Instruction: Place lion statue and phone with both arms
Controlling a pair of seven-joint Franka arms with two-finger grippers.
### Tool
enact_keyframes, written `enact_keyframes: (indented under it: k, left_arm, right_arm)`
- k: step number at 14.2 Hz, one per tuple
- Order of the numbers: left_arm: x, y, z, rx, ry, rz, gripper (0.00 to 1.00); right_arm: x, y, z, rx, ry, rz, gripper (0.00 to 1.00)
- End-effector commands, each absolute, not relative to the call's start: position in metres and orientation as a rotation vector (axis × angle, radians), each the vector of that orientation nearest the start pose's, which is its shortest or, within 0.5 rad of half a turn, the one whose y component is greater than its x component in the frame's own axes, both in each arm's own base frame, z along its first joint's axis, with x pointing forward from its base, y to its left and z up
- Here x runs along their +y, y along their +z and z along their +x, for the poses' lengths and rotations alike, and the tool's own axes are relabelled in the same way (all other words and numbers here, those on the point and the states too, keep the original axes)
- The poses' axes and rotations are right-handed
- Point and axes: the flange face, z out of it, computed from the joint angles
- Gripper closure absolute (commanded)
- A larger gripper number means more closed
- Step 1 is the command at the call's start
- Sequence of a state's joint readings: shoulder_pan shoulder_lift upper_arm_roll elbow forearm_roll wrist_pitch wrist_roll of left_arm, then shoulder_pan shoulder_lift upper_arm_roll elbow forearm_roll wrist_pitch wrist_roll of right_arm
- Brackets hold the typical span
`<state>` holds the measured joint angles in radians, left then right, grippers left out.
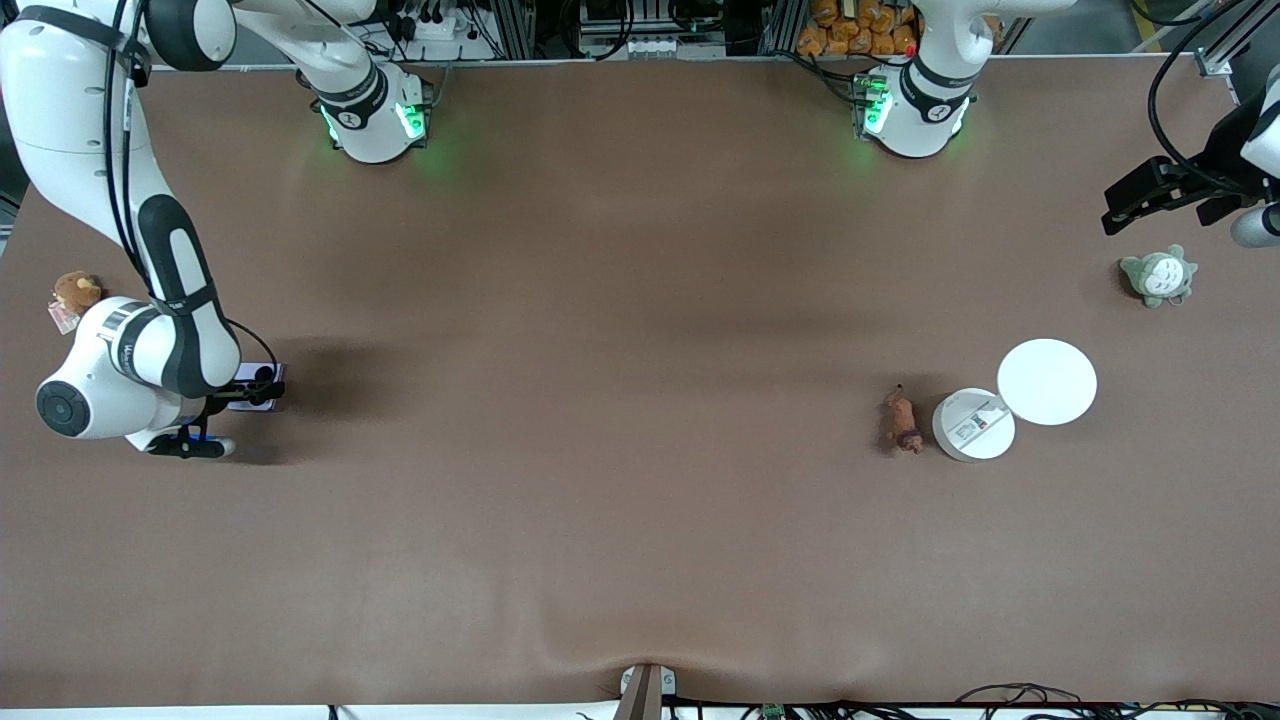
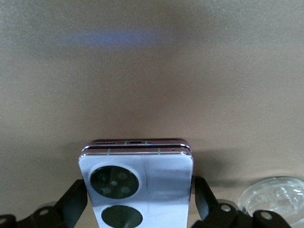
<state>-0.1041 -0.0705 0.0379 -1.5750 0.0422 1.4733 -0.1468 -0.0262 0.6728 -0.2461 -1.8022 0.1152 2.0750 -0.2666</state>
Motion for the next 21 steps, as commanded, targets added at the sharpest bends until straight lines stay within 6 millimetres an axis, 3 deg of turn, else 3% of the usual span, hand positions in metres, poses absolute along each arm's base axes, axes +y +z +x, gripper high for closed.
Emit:
enact_keyframes:
  k: [1, 5, 7, 9, 10, 13, 16, 19, 21]
  left_arm:
    - [-0.028, 0.655, 0.51, -0.11, 0.033, -3.117, 0.0]
    - [-0.028, 0.656, 0.51, -0.11, 0.03, -3.116, 0.0]
    - [-0.029, 0.658, 0.509, -0.108, 0.028, -3.116, 0.0]
    - [-0.029, 0.658, 0.509, -0.108, 0.028, -3.115, 0.0]
    - [-0.028, 0.659, 0.509, -0.111, 0.026, -3.117, 0.0]
    - [-0.03, 0.659, 0.509, -0.104, 0.033, -3.117, 0.0]
    - [-0.037, 0.656, 0.511, -0.087, 0.039, -3.116, 0.0]
    - [-0.038, 0.655, 0.51, -0.084, 0.049, -3.115, 0.0]
    - [-0.05, 0.655, 0.507, -0.051, 0.062, -3.112, 0.0]
  right_arm:
    - [-0.152, 0.196, 0.595, 0.035, 0.525, -3.045, 0.0]
    - [-0.136, 0.294, 0.637, -0.057, 0.515, -3.019, 0.0]
    - [-0.113, 0.343, 0.65, -0.1, 0.562, -2.989, 0.0]
    - [-0.083, 0.397, 0.647, -0.169, 0.488, -3.007, 0.0]
    - [-0.079, 0.418, 0.641, -0.179, 0.446, -3.006, 0.0]
    - [-0.024, 0.481, 0.611, -0.305, 0.325, -3.004, 0.0]
    - [0.002, 0.52, 0.585, -0.263, 0.252, -3.015, 0.0]
    - [-0.005, 0.544, 0.574, -0.252, 0.201, -3.018, 0.0]
    - [-0.012, 0.55, 0.573, -0.236, 0.189, -3.021, 0.0]
